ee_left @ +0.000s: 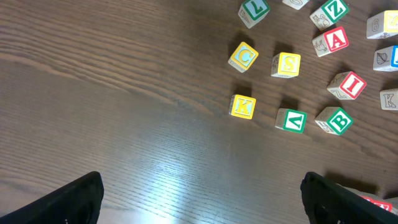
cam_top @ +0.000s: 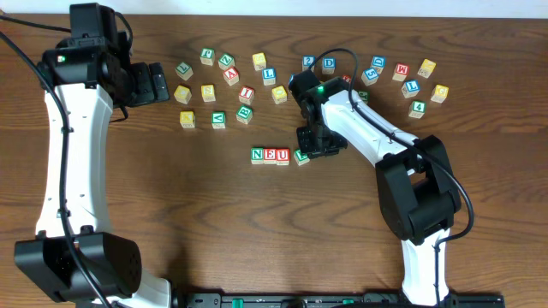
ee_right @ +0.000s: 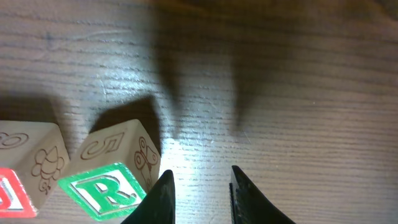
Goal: Spell out NEURIPS
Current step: 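Open the right gripper and push the R block left against U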
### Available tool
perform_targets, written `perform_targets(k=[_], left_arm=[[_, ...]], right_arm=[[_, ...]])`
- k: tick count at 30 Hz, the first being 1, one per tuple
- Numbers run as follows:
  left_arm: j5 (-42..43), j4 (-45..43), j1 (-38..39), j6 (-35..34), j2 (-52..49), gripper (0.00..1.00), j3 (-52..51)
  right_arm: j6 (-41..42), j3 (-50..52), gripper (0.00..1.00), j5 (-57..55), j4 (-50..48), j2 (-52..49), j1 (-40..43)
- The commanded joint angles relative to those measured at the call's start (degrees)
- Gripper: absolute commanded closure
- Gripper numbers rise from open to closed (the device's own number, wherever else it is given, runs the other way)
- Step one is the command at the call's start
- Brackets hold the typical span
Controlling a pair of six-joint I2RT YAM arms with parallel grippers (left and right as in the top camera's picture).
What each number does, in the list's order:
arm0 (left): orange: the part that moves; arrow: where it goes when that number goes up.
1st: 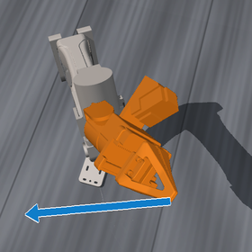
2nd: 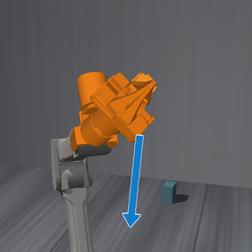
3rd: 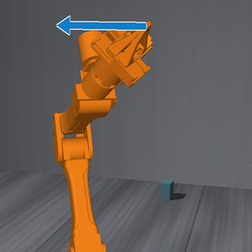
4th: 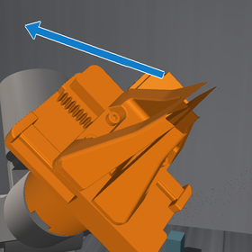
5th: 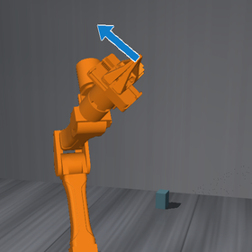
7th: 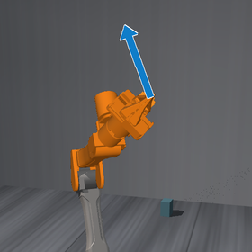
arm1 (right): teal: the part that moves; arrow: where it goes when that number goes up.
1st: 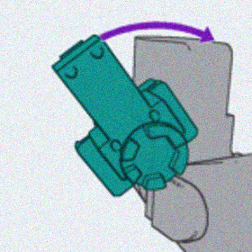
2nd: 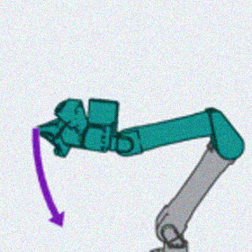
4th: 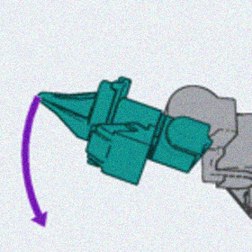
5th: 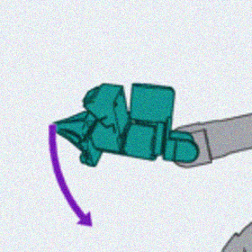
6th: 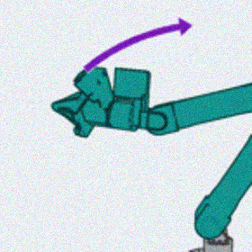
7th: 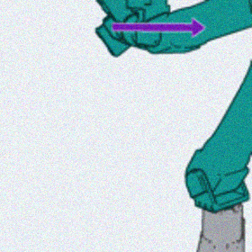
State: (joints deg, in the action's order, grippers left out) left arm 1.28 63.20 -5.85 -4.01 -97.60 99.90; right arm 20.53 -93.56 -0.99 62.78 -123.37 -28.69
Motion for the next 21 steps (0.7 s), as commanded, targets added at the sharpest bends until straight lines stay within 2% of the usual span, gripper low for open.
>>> perform_targets(k=[1,21], left_arm=[[-0.68,0.22,-0.24,0.76,0.61,0.0,0.57],[-0.68,0.22,-0.24,0.76,0.61,0.0,0.57]], right_arm=[[0.24,0.42,0.76,0.26,0.44,-0.52,-0.5],[0.17,1.27,0.76,2.69,0.0,-0.52,-1.18]])
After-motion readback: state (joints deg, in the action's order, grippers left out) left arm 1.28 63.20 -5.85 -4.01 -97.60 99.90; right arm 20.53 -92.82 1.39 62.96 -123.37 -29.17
